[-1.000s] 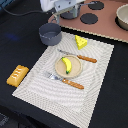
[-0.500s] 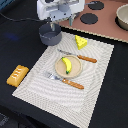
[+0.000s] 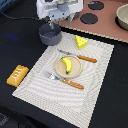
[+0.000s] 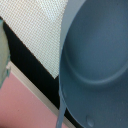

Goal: Interact with the objects in diverse but meaningful ways.

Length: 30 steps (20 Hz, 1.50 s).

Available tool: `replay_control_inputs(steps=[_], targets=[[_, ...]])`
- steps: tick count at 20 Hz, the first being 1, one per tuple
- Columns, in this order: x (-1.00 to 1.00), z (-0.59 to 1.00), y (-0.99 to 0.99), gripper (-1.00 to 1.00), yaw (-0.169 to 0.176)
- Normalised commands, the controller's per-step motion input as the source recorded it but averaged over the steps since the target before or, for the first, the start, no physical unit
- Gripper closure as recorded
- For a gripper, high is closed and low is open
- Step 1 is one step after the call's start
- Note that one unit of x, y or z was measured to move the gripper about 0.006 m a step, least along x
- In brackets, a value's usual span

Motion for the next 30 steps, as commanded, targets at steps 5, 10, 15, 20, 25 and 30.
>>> replay_control_inputs(steps=[5,10,15,20,25,30], targets=[[-0.01,-0.37,0.00,-1.00,-0.041],[0.00,-0.30,0.00,-1.00,-0.039],[0.00,-0.14,0.00,-1.00,-0.036],[0.00,0.12,0.00,-1.00,-0.028],[-0.01,0.11,0.00,1.00,-0.034],[-0.01,0.01,0.00,1.00,-0.026]])
